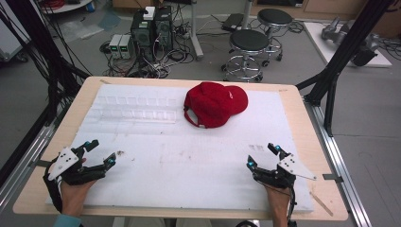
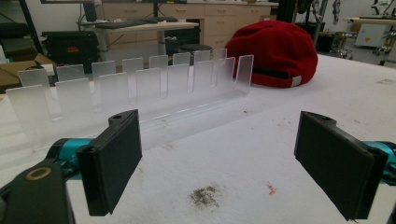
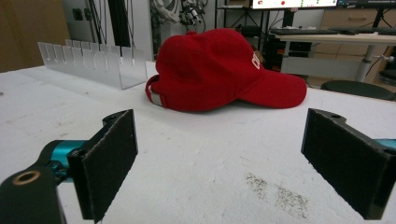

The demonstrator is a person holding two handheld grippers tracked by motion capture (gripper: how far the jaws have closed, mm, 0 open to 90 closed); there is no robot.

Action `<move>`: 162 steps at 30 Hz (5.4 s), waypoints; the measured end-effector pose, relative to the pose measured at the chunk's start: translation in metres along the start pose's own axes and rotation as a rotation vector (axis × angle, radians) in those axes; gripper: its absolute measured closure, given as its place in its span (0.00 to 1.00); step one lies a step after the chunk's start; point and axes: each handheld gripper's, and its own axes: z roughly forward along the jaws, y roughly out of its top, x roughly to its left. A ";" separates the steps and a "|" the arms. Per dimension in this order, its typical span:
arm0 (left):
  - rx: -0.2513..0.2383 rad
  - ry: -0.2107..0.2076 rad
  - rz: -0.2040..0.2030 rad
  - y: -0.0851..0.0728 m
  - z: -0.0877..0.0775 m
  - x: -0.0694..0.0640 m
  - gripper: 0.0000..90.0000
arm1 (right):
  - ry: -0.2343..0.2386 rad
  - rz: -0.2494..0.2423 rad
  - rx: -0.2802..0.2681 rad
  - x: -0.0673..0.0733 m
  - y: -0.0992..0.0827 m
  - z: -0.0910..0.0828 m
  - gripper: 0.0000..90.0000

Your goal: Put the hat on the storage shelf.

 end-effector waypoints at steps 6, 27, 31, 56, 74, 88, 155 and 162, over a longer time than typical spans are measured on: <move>-0.002 0.000 -0.002 0.000 0.000 0.000 0.17 | 0.003 0.001 -0.013 -0.001 0.000 -0.001 0.11; -0.019 0.004 -0.005 -0.001 -0.001 0.000 0.17 | -0.012 0.008 -0.007 0.000 0.000 -0.001 0.11; -0.022 0.009 -0.015 -0.001 -0.002 0.001 0.17 | -0.023 -0.017 -0.002 0.000 0.002 0.003 0.11; -0.022 0.013 -0.015 -0.001 -0.002 0.001 0.17 | 0.117 -0.067 0.110 -0.004 0.086 0.080 0.11; -0.024 0.019 -0.028 -0.001 -0.002 0.002 0.17 | 0.134 -0.086 0.209 -0.016 0.098 0.156 0.11; -0.023 0.020 -0.034 -0.001 -0.002 0.003 0.17 | 0.161 -0.104 0.271 -0.019 0.097 0.199 0.11; -0.028 0.020 -0.034 -0.001 -0.002 0.002 0.17 | 0.201 -0.009 0.442 0.018 0.091 0.134 0.97; -0.030 0.018 -0.034 -0.001 -0.003 0.003 0.17 | 0.224 -0.047 0.456 0.030 0.103 0.115 0.97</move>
